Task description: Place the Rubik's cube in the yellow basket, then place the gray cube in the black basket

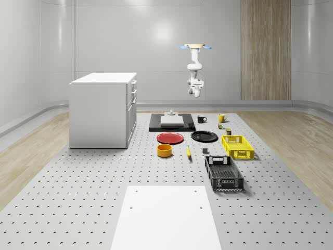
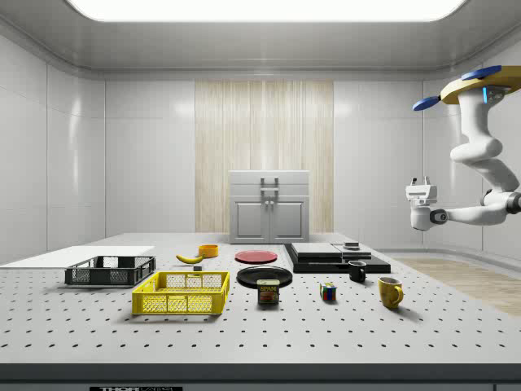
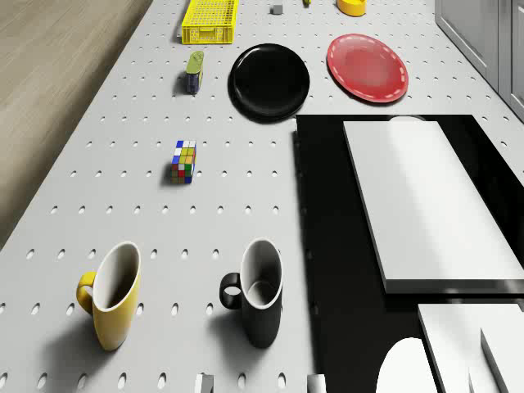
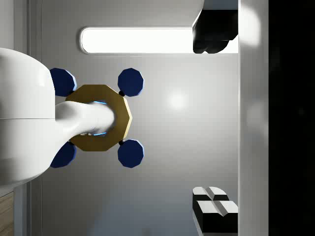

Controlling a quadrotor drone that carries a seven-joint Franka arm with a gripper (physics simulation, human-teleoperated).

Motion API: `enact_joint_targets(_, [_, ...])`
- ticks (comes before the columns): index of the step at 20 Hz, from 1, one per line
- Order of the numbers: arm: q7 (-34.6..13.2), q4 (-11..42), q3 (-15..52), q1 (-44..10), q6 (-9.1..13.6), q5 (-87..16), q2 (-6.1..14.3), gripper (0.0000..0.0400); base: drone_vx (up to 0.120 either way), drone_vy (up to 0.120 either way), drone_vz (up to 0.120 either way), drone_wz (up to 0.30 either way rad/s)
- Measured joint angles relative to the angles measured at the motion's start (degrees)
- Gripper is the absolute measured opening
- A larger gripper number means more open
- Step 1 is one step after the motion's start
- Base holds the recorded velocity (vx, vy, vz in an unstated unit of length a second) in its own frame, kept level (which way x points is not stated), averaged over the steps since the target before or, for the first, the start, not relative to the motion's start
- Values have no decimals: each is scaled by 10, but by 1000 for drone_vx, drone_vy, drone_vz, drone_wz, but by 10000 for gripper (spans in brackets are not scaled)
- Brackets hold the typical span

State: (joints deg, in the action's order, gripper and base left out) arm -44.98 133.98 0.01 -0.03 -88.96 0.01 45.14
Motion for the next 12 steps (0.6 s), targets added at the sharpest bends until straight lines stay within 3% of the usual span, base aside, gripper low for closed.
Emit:
enact_joint_targets(6, [1, -73, 1, -2, 56, 1, -14, 400, 0, 0, 0, 0])
enact_joint_targets(12, [1, -135, 1, -3, 93, 1, -37, 400, 0, 0, 0, 0])
